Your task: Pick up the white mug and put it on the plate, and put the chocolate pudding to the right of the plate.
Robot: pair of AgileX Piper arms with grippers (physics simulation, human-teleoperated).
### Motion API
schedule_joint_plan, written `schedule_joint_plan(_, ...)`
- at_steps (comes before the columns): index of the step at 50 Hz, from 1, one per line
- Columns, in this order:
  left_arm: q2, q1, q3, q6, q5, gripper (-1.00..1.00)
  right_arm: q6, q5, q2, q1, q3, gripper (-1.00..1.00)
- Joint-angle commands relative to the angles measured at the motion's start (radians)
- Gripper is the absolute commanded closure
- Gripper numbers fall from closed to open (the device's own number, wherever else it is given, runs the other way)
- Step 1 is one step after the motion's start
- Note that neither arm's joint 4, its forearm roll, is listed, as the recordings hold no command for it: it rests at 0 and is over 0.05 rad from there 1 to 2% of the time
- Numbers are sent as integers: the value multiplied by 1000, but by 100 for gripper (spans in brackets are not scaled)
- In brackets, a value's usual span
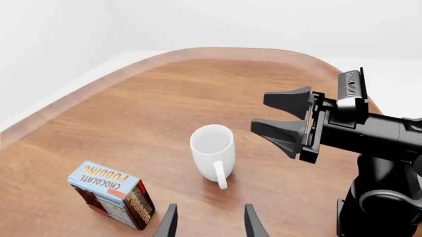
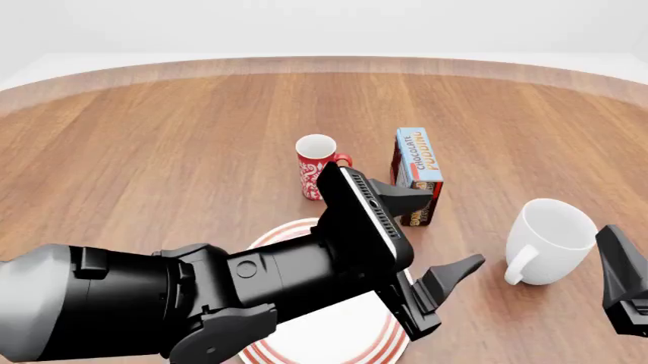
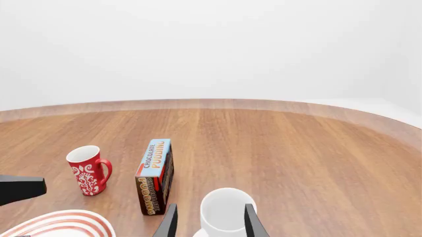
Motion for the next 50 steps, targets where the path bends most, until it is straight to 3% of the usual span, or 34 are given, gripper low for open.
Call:
schedule_joint_plan(1, 55, -11, -40, -8, 4, -100, 4, 0, 0, -1, 0, -100)
schedule_joint_plan(50, 225, -13, -203, -50, 47, -100, 12, -2, 0, 3, 1, -100)
